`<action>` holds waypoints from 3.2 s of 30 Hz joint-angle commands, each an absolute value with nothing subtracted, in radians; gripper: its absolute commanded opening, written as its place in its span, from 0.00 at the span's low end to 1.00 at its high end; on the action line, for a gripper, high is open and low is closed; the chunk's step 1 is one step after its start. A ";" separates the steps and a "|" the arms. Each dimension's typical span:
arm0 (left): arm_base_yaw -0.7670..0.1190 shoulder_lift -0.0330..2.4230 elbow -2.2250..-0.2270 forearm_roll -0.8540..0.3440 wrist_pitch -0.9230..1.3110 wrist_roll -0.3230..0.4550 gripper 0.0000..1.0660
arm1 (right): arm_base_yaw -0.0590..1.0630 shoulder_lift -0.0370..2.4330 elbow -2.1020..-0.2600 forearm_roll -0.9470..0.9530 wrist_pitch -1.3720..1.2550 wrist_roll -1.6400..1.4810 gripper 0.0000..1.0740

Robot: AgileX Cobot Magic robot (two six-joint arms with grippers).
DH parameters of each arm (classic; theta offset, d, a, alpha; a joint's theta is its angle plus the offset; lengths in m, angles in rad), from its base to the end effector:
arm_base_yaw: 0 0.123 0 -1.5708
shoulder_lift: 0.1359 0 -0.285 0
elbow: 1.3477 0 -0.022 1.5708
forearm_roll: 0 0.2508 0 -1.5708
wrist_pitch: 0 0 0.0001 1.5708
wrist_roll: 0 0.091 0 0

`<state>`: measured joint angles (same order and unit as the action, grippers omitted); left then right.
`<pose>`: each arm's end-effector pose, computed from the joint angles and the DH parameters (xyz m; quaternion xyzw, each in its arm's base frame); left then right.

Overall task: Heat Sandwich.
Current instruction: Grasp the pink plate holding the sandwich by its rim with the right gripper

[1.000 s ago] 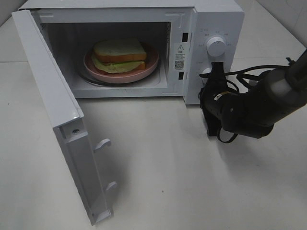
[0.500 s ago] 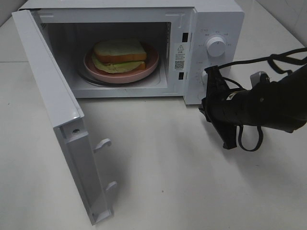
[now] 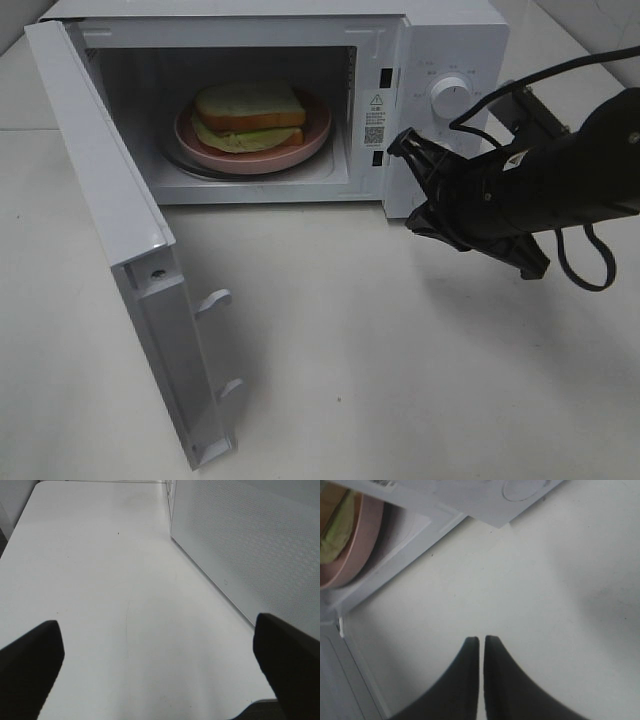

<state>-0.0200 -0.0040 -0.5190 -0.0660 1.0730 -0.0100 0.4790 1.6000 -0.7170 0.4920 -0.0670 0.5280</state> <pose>-0.0084 -0.0051 0.2817 0.0061 0.8499 -0.0408 0.5253 0.2723 0.1382 0.1792 0.2500 0.8793 0.2652 0.3064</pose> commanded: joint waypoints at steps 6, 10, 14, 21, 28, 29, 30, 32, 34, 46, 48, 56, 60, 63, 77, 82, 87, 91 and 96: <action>-0.025 -0.020 -0.517 -0.068 1.071 -0.010 0.92 | 0.477 1.486 -0.731 0.405 0.173 0.311 0.10; -0.025 -0.020 -0.517 -0.068 1.071 -0.010 0.92 | 0.477 1.478 -0.784 0.317 0.303 0.290 0.11; -0.025 -0.020 -0.517 -0.068 1.071 -0.010 0.92 | 0.477 1.478 -0.839 0.222 0.417 0.247 0.11; -0.025 -0.020 -0.517 -0.068 1.071 -0.010 0.92 | 0.477 1.478 -0.921 0.108 0.624 -0.100 0.12; -0.025 -0.020 -0.517 -0.068 1.071 -0.010 0.92 | 0.477 1.478 -0.934 0.105 0.709 -0.481 0.12; -0.025 -0.020 -0.517 -0.068 1.071 -0.010 0.92 | 0.477 1.478 -0.934 0.104 0.714 -0.537 0.12; -0.025 -0.020 -0.517 -0.068 1.071 -0.010 0.92 | 0.477 1.478 -0.934 0.104 0.714 -0.584 0.13; -0.025 -0.020 -0.517 -0.068 1.071 -0.010 0.92 | 0.477 1.478 -0.934 0.104 0.714 -0.686 0.13; -0.025 -0.020 -0.517 -0.068 1.071 -0.010 0.92 | 0.477 1.478 -0.934 0.104 0.719 -0.779 0.14; -0.025 -0.020 -0.517 -0.068 1.071 -0.010 0.92 | 0.479 1.478 -0.934 0.020 0.696 -0.991 0.49; -0.025 -0.020 -0.517 -0.068 1.071 -0.010 0.92 | 0.479 1.478 -0.934 0.000 0.694 -0.991 0.61; -0.025 -0.020 -0.517 -0.068 1.071 -0.010 0.92 | 0.479 1.478 -0.934 -0.049 0.691 -1.006 0.88; -0.025 -0.020 -0.517 -0.068 1.071 -0.010 0.92 | 0.479 1.478 -0.934 -0.104 0.677 -1.006 0.87; -0.025 -0.020 -0.517 -0.068 1.071 -0.010 0.92 | 0.479 1.478 -0.934 -0.128 0.669 -1.014 0.87; -0.025 -0.020 -0.517 -0.068 1.071 -0.010 0.92 | 0.541 1.560 -1.064 -0.157 0.651 -1.027 0.82; -0.025 -0.020 -0.517 -0.068 1.071 -0.010 0.92 | 0.562 1.613 -1.130 -0.176 0.647 -1.039 0.81; -0.025 -0.020 -0.517 -0.068 1.071 -0.010 0.92 | 0.576 1.680 -1.207 -0.181 0.619 -1.054 0.81; -0.025 -0.020 -0.517 -0.068 1.071 -0.010 0.92 | 0.603 1.739 -1.271 -0.185 0.597 -1.054 0.80; -0.025 -0.020 -0.517 -0.068 1.071 -0.010 0.92 | 0.612 1.784 -1.314 -0.184 0.537 -1.054 0.79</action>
<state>-0.0200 -0.0040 -0.5190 -0.0660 1.0730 -0.0100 0.6050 1.7610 -1.2890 -0.1850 0.5670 -1.0450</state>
